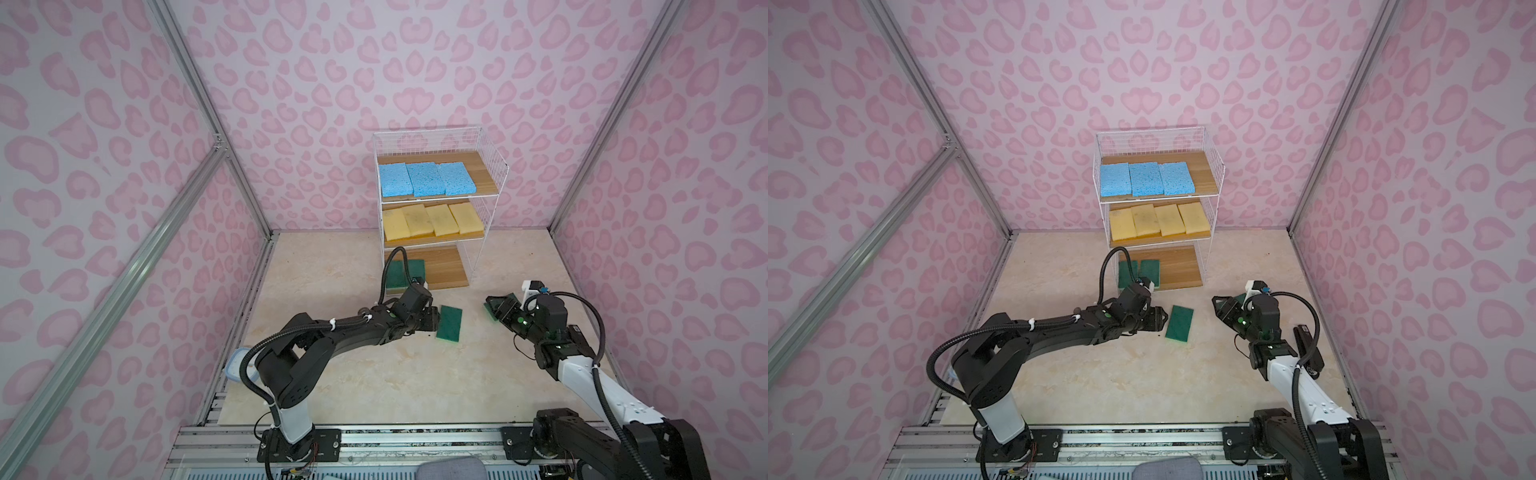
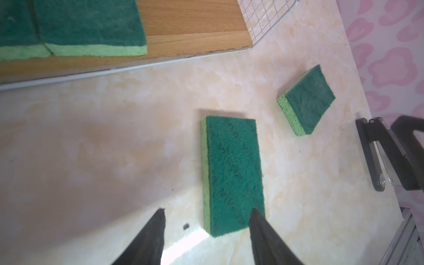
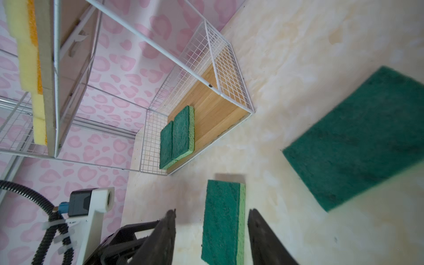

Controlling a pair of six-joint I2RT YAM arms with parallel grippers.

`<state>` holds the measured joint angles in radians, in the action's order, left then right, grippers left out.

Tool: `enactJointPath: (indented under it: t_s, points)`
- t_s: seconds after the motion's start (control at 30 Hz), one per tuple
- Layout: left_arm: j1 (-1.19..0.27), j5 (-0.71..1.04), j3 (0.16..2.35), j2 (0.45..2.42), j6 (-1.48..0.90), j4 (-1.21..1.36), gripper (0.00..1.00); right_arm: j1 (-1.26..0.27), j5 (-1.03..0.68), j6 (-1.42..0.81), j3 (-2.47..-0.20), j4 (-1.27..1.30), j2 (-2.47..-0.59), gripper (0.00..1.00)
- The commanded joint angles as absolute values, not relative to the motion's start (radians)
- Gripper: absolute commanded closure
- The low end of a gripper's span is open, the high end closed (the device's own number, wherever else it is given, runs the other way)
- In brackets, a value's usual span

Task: Place and organize the cleaning sponges onto the shelf
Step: 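Lower the left gripper onto a green sponge on the table while the right returns, then grasp the green sponge with the right gripper from the left gripper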

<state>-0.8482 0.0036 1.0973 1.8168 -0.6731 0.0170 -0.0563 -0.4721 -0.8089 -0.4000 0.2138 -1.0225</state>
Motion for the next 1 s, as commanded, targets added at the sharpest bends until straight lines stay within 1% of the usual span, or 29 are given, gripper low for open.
enactJointPath:
  t_s: [0.0, 0.1, 0.2, 0.4, 0.47, 0.53, 0.6, 0.67, 0.73, 0.83, 0.97]
  points:
    - [-0.851, -0.022, 1.145, 1.877, -0.705, 0.045, 0.44, -0.028, -0.51, -0.785, -0.371, 0.123, -0.975, 0.48]
    - [-0.861, -0.017, 1.187, 1.931, -0.707, 0.037, 0.47, -0.01, -0.533, -0.768, -0.367, 0.088, -0.953, 0.48]
    - [-0.867, -0.019, 1.226, 1.981, -0.712, 0.017, 0.48, 0.0, -0.561, -0.762, -0.368, 0.076, -0.954, 0.48]
    - [-0.882, -0.015, 1.259, 2.042, -0.724, 0.016, 0.53, 0.0, -0.578, -0.754, -0.368, 0.072, -0.958, 0.48]
    - [-0.887, -0.014, 1.271, 2.059, -0.724, 0.009, 0.6, 0.0, -0.582, -0.754, -0.368, 0.071, -0.962, 0.48]
    - [-0.888, -0.013, 1.266, 2.059, -0.733, 0.013, 0.73, 0.0, -0.593, -0.753, -0.368, 0.071, -0.967, 0.48]
    - [-0.888, -0.011, 1.257, 2.049, -0.735, 0.018, 0.82, -0.005, -0.609, -0.748, -0.368, 0.075, -0.981, 0.48]
    - [-0.888, -0.015, 1.248, 2.024, -0.73, 0.017, 0.89, -0.019, -0.636, -0.722, -0.379, 0.065, -1.008, 0.46]
    - [-0.888, -0.02, 1.238, 1.992, -0.722, 0.013, 0.95, -0.04, -0.661, -0.694, -0.396, 0.051, -1.04, 0.41]
    - [-0.885, -0.011, 1.229, 1.938, -0.713, 0.005, 0.96, -0.089, -0.67, -0.71, -0.391, 0.097, -1.073, 0.36]
    - [-0.872, 0.022, 1.202, 1.866, -0.719, 0.009, 0.96, -0.139, -0.673, -0.742, -0.385, 0.176, -1.11, 0.35]
